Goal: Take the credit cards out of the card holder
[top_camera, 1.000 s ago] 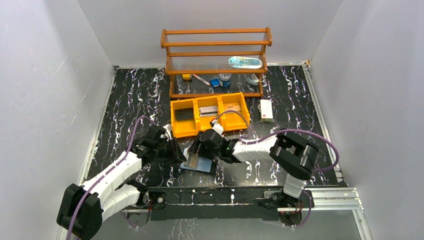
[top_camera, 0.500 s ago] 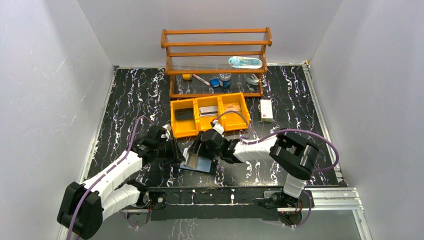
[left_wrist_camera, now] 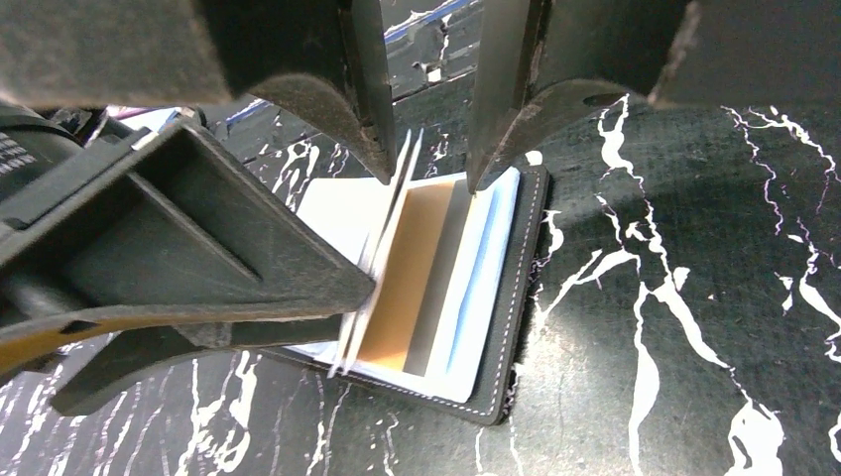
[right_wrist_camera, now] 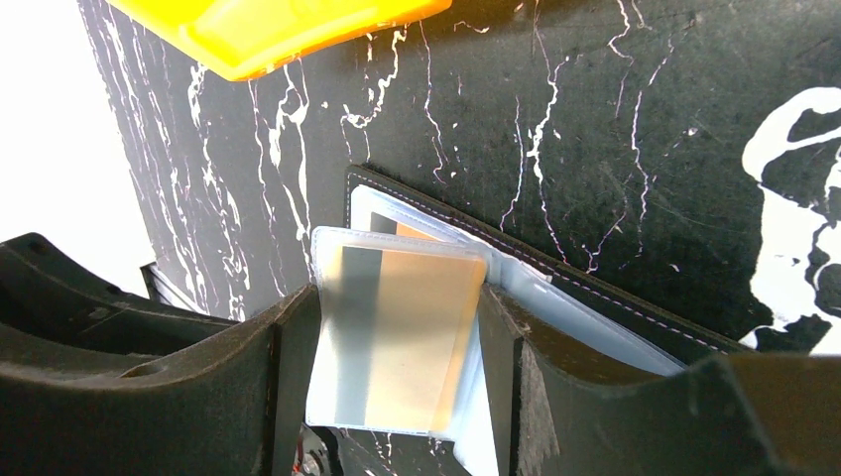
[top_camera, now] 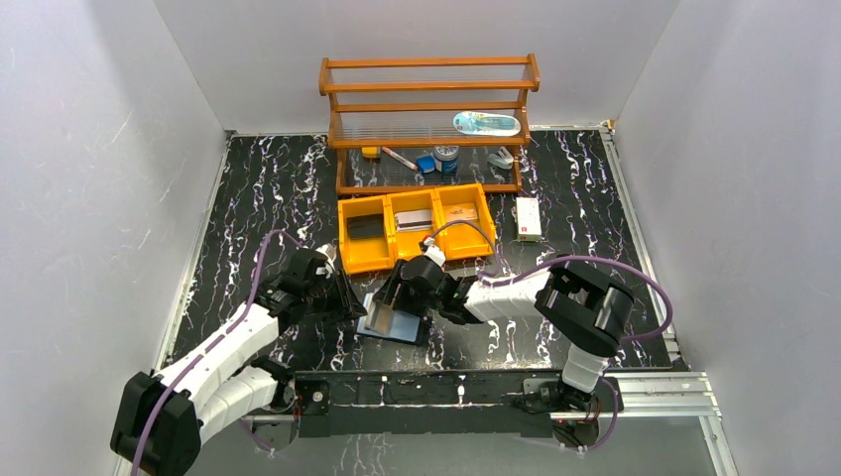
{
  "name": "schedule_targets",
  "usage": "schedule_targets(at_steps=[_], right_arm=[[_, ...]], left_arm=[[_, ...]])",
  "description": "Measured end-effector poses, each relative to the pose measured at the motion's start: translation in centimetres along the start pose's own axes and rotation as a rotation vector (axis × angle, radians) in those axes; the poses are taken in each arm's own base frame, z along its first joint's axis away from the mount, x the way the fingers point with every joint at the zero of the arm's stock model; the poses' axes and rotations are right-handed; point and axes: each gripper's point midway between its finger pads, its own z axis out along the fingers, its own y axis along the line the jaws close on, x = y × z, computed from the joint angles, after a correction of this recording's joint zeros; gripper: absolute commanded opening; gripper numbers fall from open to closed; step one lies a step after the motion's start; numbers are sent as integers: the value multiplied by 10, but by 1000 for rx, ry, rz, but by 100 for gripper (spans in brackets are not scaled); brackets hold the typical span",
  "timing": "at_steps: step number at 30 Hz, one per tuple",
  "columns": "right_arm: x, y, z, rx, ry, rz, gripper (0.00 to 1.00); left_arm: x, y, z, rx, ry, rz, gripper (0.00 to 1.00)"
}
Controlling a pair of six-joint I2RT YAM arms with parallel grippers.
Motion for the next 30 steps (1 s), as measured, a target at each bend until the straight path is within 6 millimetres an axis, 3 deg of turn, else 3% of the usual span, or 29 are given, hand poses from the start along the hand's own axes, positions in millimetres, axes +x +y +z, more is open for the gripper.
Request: schedule_targets(at_steps=[16,20,24,30], right_arm=[[0,0,0,-9,5,10,64],[0,0,0,-17,8,13,64],[0,0,0,-19,9,14,64],[0,0,0,-20,12,15,64]], left_arm=[[7,9,9,-40,50,-9,29],[7,9,9,-40,50,-10,35],[4,4,5,-19,28,-1,48],[-8,-12,-7,60,-54,14,53]])
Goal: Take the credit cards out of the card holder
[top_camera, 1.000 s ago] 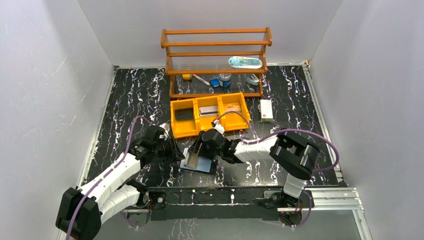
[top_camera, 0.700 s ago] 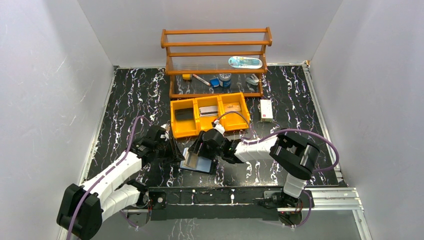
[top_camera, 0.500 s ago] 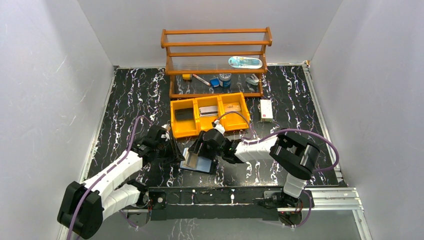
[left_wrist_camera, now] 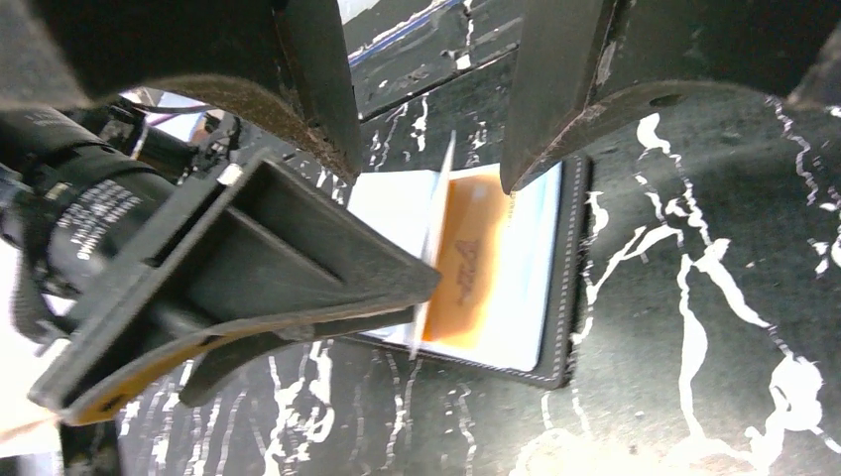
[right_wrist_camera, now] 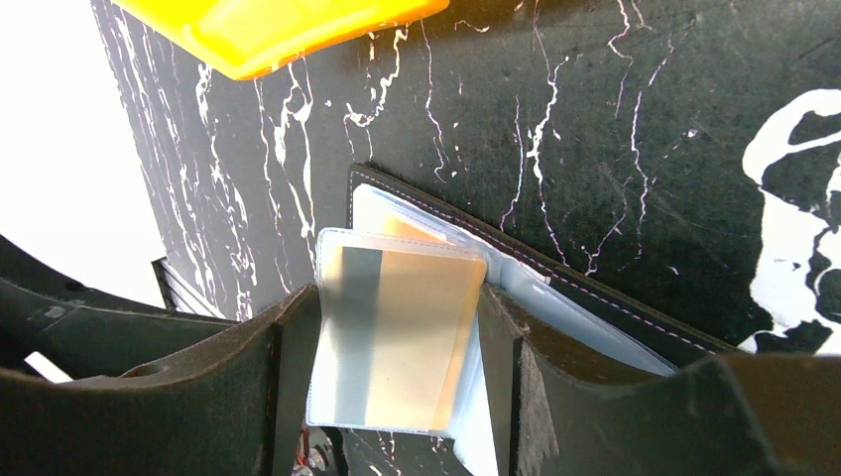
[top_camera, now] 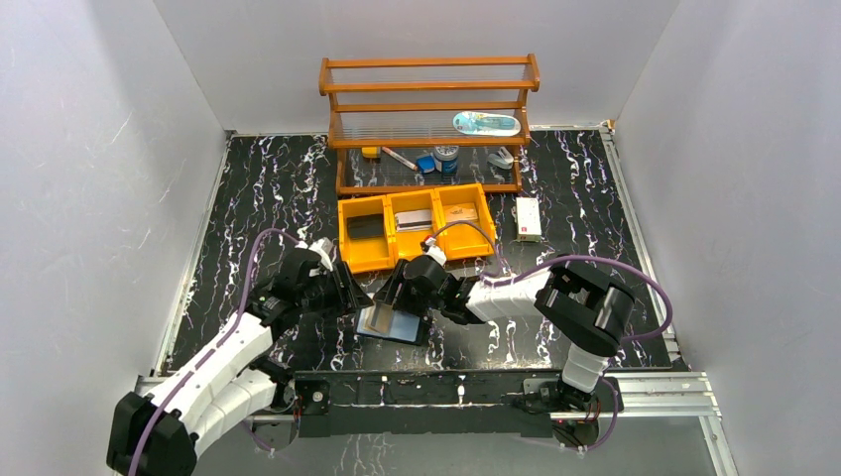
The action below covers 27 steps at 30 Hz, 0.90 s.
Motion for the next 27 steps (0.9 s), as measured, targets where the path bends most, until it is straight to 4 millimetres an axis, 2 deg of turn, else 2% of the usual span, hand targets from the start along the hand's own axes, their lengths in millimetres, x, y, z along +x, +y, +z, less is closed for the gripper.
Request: schedule_targets(at_steps=[3,6,17,23,27], right_arm=[[0,0,0,0,0,0,64],[0,0,0,0,0,1,64],[0,0,0,-2,3,2,65],[0,0,0,-4,4,1,69],[0,1,-3,-11,10,-8,76]], left_arm=[[-3,-11,-1,61,-19,9,52],[3,-16,3,99,20,10,47],[24,-16,21,128,172,20,26],[25,-17,23,137,184,38,24],[28,-18,24,146,198,47,24]])
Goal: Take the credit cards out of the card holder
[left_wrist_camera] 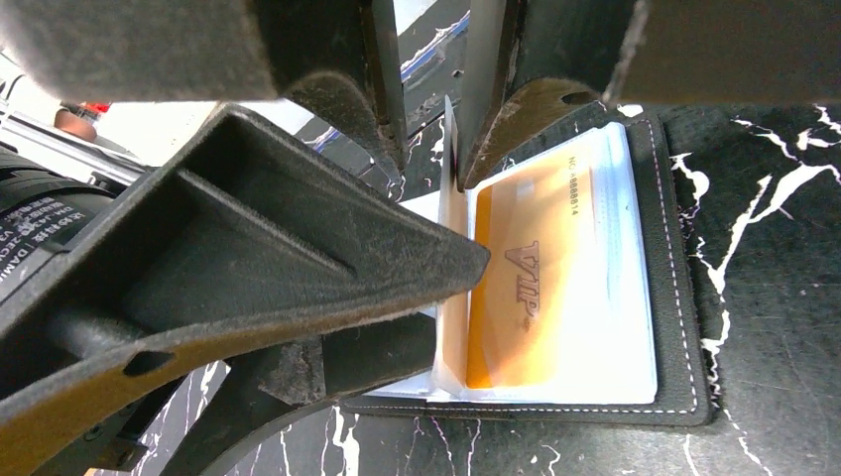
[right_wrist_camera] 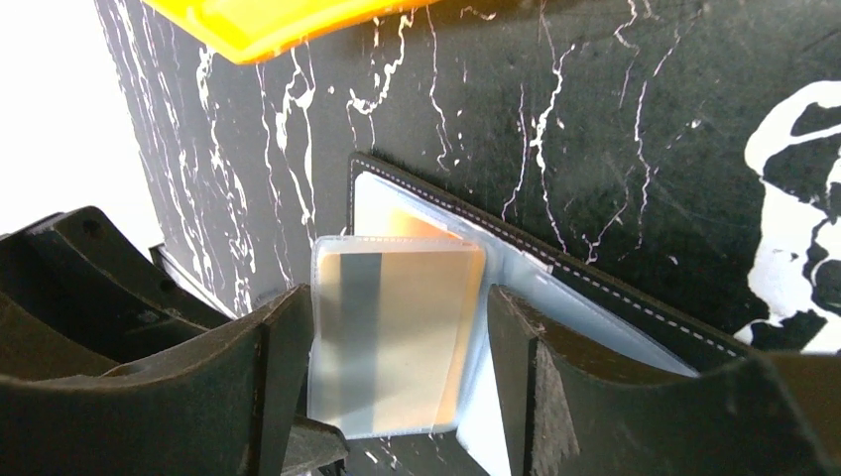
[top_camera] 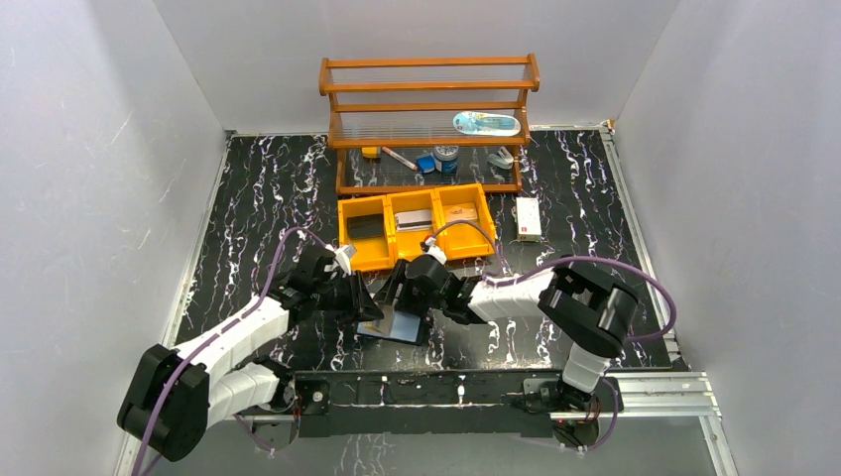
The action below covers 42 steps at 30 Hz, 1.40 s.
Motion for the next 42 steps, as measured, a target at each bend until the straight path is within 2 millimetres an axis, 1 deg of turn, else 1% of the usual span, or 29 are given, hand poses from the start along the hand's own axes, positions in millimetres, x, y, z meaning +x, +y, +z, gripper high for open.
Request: schedule_targets(at_steps=[2,4,8,11,13,16,21,26,29,33,36,38,42], right_arm=[[1,0,-3,-2,10,-15,80],[2,1,-7,-4,15,-28,82],[0,3,-15,-5,17,-52,83],[-1,2,-20,8,13,-64,79],[-3,2,-24,13,9,-67,71],[-5,1,-29,16,-5,-69,64],[-3,-5,-30,29,5,-71,60],[1,-5,-31,23,26,-72,59],[2,-4,-31,21,31,-72,60],[2,-5,-31,25,27,-70,69],[-1,-10,-31,46,12,-66,70],[-5,-14,-34,63,-12,-58,70],[-13,-19,-46,73,-61,-36,70]], left_arm=[[0,-2,0,7,2,8,24],[1,-3,1,12,4,11,24],[2,-4,1,16,10,14,24],[4,-5,1,18,14,18,25],[5,-5,1,20,17,21,25],[6,-6,1,21,21,24,25],[8,-7,2,23,27,30,25],[10,-9,2,26,35,38,23],[11,-9,2,27,38,41,23],[13,-10,3,29,43,46,24],[14,-12,3,33,48,56,24],[15,-14,3,38,55,65,26],[14,-19,6,44,66,85,30]])
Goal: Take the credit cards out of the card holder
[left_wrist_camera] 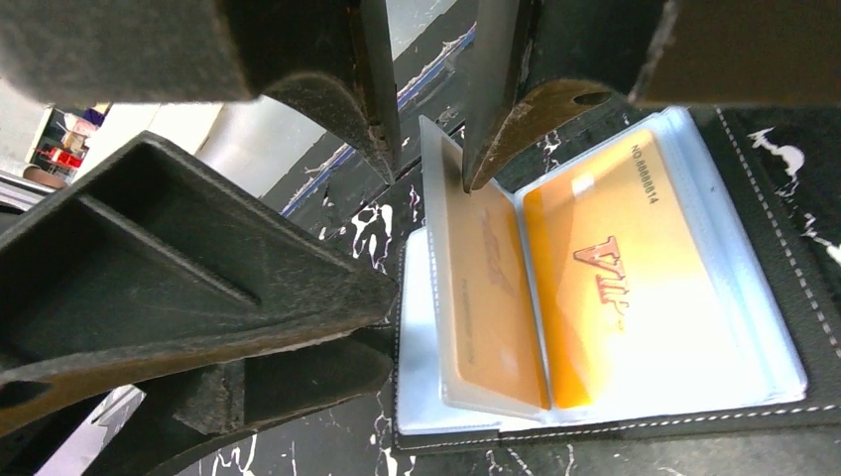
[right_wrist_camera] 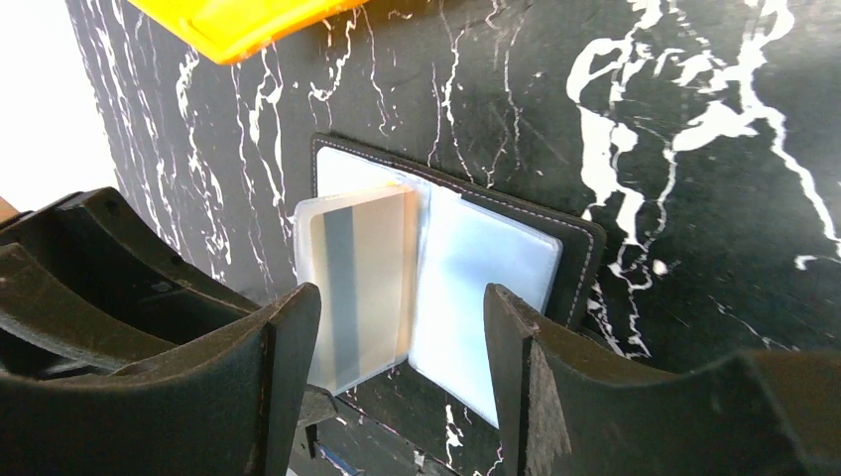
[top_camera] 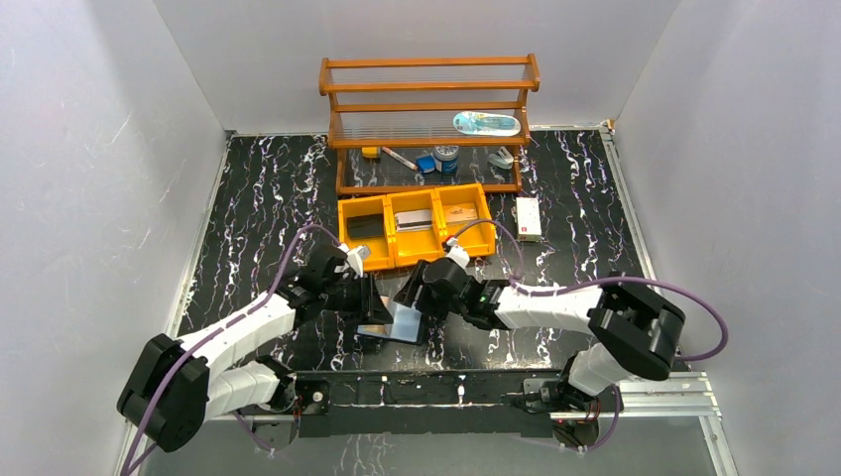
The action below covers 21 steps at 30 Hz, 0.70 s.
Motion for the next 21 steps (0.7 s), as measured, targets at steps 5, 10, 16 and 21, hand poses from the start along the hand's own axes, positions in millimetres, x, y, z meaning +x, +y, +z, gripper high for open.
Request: schedule_targets(at_steps=[5,10,16,21], right_arm=[[-13,-6,-13,13,-68,34,70],[-25,-15,-29,22,-138,73,70],[-34,-27,-44,26,-198,107,71],[-40,-23,-50,7,-224,119,70]], left_arm=[[1,-7,5,11,20,29,38],[7,-9,9,14,46,59,49],[11,-13,9,24,60,91,56],[6,-24,8,55,61,113,57]])
